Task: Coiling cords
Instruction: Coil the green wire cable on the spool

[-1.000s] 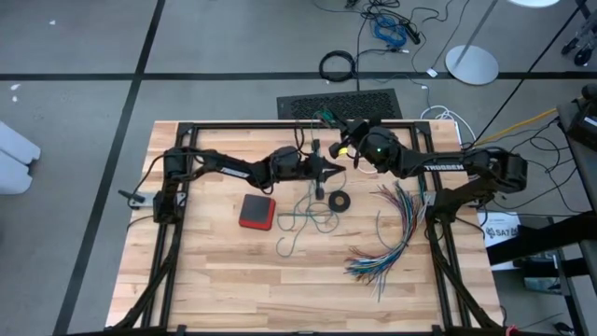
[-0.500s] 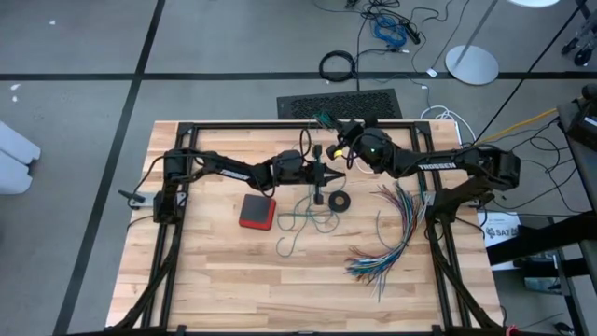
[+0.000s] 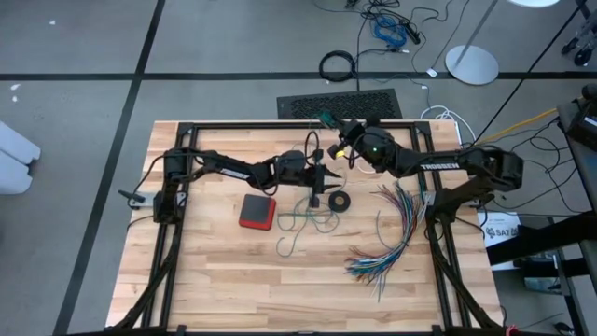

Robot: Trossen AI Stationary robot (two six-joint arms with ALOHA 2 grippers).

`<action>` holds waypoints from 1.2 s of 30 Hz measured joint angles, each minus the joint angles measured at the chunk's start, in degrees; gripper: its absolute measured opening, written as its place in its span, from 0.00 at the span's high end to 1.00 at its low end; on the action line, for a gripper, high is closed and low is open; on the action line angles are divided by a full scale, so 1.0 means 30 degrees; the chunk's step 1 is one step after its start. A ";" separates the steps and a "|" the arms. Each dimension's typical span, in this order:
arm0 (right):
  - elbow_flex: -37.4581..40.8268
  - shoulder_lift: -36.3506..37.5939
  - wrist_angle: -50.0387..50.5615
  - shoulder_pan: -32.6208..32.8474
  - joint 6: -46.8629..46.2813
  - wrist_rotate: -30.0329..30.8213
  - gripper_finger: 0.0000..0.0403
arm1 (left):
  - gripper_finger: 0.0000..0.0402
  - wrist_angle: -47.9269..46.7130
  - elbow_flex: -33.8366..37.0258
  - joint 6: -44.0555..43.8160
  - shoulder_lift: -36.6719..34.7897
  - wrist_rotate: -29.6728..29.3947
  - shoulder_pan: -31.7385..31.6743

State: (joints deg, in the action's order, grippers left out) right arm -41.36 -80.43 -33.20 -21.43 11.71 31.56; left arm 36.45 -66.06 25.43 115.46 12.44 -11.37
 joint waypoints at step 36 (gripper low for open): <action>0.0000 0.3460 0.0735 0.2735 0.3539 0.1438 1.00 | 0.39 -0.2991 0.0000 -0.0951 -0.0007 0.5350 -0.4670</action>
State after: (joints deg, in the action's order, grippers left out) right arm -41.36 -70.05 -30.99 -13.23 22.33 35.88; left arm 27.47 -66.06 22.58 115.44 28.50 -25.38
